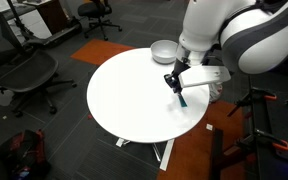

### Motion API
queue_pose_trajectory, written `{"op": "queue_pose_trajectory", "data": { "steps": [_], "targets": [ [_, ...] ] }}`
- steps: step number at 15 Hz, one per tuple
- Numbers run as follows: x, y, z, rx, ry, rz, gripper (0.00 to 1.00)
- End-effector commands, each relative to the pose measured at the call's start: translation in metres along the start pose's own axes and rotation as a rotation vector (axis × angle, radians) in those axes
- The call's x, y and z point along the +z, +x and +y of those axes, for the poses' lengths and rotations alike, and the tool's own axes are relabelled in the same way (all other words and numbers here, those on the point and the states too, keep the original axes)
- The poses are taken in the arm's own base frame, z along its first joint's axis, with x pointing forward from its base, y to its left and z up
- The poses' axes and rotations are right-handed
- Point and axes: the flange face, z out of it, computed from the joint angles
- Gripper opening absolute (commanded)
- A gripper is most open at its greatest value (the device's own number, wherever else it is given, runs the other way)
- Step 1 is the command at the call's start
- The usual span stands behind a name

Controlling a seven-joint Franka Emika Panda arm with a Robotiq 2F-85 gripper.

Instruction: Remove the green marker from the grey bowl

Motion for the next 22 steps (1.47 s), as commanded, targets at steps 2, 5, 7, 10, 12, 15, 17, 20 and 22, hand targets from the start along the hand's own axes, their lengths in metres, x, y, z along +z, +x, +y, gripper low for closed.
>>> {"op": "queue_pose_trajectory", "data": {
  "steps": [2,5,7,10,12,15,17,20,22],
  "targets": [
    [0.025,-0.001,-0.012,0.025,0.006,-0.016,0.05],
    [0.036,-0.003,-0.016,0.043,-0.002,-0.031,0.05],
    [0.04,-0.003,-0.018,0.054,-0.007,-0.038,0.05],
    [0.043,-0.004,-0.021,0.062,-0.009,-0.049,0.45],
    [0.043,-0.004,-0.022,0.063,-0.01,-0.052,0.58],
    [0.035,-0.003,-0.021,0.056,0.003,-0.067,0.8],
    [0.025,-0.002,-0.018,0.045,0.004,-0.082,0.95],
    [0.007,0.001,-0.01,0.026,0.015,-0.106,1.0],
    [-0.008,0.003,-0.004,0.011,0.024,-0.116,1.0]
  ]
}}
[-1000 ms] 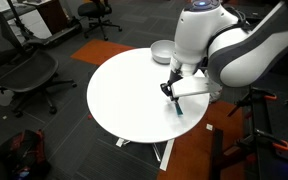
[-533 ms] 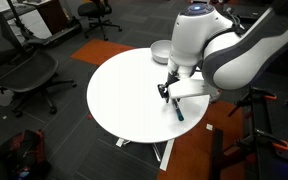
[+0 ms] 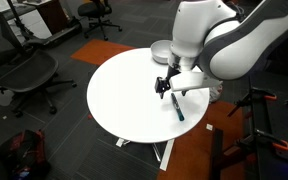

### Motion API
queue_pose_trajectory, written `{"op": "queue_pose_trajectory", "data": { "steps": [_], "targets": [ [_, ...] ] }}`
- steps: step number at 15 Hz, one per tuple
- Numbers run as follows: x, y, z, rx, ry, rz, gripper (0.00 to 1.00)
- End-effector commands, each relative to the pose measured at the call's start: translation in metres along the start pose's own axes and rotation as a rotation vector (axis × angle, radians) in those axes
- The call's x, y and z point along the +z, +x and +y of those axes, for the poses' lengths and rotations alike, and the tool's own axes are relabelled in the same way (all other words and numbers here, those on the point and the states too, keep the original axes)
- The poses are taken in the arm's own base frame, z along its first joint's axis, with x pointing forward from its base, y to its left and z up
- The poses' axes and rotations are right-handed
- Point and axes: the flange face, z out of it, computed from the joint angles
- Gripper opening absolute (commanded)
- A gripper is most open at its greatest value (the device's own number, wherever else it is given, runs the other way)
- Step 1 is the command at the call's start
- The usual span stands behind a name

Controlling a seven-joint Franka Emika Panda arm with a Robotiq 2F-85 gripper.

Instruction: Remove the green marker from the grey bowl

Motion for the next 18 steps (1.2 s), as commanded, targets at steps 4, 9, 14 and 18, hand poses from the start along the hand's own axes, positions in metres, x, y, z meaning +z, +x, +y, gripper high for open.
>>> {"op": "queue_pose_trajectory", "data": {
  "steps": [4,9,14,18],
  "targets": [
    [-0.064,-0.005,0.027,-0.061,0.012,-0.061,1.0],
    [-0.094,-0.008,0.037,-0.096,0.015,-0.088,1.0],
    [-0.094,-0.005,0.031,-0.095,0.009,-0.073,1.0],
    [-0.094,-0.007,0.033,-0.096,0.007,-0.075,1.0]
  ]
}}
